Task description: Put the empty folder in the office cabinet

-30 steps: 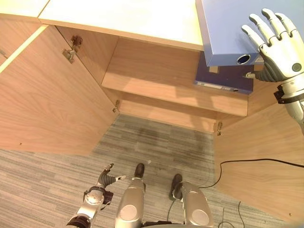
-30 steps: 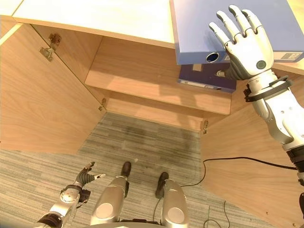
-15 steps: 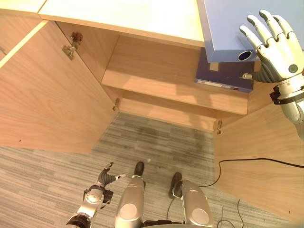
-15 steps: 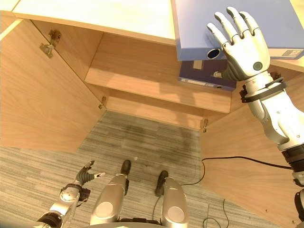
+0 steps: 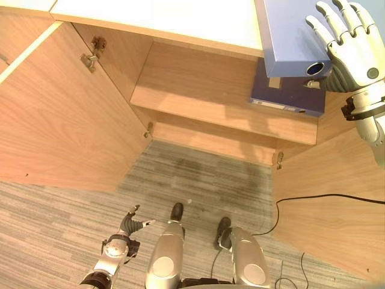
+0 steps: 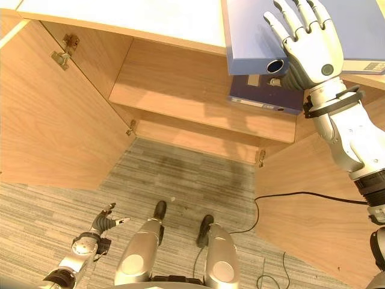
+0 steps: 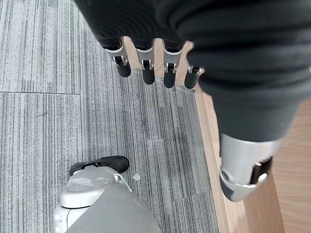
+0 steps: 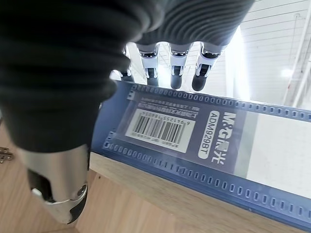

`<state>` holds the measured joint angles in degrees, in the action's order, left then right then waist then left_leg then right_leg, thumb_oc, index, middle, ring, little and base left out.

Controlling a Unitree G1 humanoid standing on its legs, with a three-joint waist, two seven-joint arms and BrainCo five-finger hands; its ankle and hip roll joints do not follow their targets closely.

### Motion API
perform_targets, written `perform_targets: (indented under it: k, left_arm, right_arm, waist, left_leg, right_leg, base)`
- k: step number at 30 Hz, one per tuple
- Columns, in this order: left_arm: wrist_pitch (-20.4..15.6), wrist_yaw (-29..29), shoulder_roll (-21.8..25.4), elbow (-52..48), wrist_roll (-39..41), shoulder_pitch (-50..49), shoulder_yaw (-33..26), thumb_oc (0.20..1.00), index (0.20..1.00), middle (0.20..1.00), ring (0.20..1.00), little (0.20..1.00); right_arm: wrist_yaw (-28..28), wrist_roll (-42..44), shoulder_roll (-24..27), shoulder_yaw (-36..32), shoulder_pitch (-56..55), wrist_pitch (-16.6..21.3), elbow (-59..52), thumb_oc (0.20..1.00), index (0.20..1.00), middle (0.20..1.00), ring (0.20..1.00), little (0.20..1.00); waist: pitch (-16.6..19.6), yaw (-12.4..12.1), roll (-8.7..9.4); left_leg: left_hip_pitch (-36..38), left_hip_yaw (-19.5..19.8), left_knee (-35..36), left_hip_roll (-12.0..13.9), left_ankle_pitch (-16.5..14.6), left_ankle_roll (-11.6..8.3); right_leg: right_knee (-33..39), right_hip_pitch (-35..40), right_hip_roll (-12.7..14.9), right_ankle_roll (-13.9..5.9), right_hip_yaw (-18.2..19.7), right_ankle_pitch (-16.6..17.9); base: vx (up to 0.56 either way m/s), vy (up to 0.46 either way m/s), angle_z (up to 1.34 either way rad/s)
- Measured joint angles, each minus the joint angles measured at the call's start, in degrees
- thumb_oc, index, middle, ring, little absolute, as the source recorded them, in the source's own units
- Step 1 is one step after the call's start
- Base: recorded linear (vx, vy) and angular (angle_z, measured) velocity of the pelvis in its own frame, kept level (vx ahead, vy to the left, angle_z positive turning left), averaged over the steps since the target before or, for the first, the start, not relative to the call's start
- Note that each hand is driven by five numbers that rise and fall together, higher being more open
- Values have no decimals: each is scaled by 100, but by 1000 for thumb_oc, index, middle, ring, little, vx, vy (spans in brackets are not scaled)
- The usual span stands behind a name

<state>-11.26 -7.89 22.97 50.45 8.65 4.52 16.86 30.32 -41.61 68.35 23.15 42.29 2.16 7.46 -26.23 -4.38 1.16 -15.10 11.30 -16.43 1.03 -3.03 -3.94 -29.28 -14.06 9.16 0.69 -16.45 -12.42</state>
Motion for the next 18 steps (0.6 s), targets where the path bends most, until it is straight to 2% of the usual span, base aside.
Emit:
perform_targets:
  k: [14,18]
  left_arm:
    - [-2,-2,5,-107,32,-7,0,1000,1000,1000,1000,1000]
    - [-6,-6,5,-117,116,0,2,1000,1000,1000,1000,1000]
  right_arm:
    - [51,5,-214,156,109,-49,391,1000,1000,1000,1000,1000]
    - [106,6,-218,160,139,-82,391,1000,1000,1000,1000,1000]
  waist:
    - [-4,-104,-6]
    - [-33,-105,-58]
  left_leg:
    - [-1,12,3,-9,1,0]
    - [-3,16,-6,-13,1,0]
  right_leg:
    - [-2,2,6,0,-11,0]
    - [-5,5,7,-1,-13,0]
  base:
    - [0,0,0]
    - [0,0,0]
